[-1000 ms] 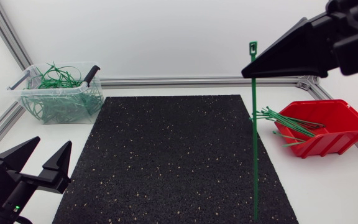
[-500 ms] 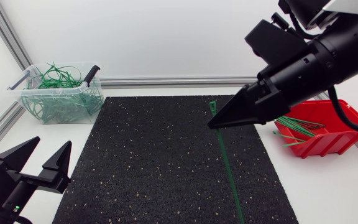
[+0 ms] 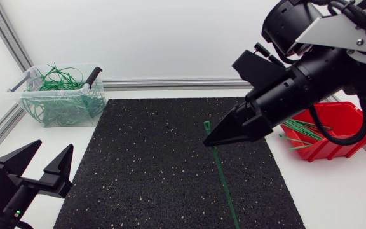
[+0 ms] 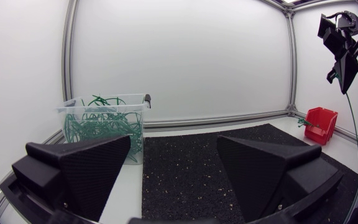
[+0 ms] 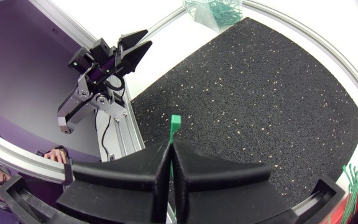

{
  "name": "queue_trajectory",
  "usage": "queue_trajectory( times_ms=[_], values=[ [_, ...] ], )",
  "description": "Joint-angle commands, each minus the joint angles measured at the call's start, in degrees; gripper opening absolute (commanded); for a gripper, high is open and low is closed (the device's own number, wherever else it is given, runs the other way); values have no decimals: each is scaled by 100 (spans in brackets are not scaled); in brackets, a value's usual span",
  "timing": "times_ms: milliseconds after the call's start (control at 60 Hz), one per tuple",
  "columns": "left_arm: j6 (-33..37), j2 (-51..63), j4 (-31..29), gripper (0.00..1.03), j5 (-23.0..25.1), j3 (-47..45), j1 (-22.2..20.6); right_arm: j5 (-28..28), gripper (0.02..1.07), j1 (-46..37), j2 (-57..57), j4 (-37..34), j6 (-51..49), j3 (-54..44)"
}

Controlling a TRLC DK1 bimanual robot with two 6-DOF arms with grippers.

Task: Take a green cable tie from the red box, thread the tail through the head to close it, then place it in the transparent bin on the left.

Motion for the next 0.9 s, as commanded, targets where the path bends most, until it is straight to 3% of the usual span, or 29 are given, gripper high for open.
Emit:
queue_trajectory(
  times_ms=[0,150,283,417,667,783,883],
  values=[
    [102,-47,-65,96,40,-165,-34,-49,8,41,87,107,-79,-142],
    [58,-39,-214,96,366,-6,45,-93,8,50,175,247,0,-106],
    [-241,49,-443,96,1042,310,300,-164,8,85,324,282,9,-27],
    [-548,656,-425,96,1447,662,282,-190,8,155,404,397,88,43],
    [-715,2115,-618,99,2800,1303,282,-383,8,164,491,722,202,69],
    [-715,2756,-697,89,3442,1690,177,-533,8,102,579,915,273,78],
    [-715,3231,-680,89,3846,1936,-131,-647,8,85,667,1021,325,105]
  ],
)
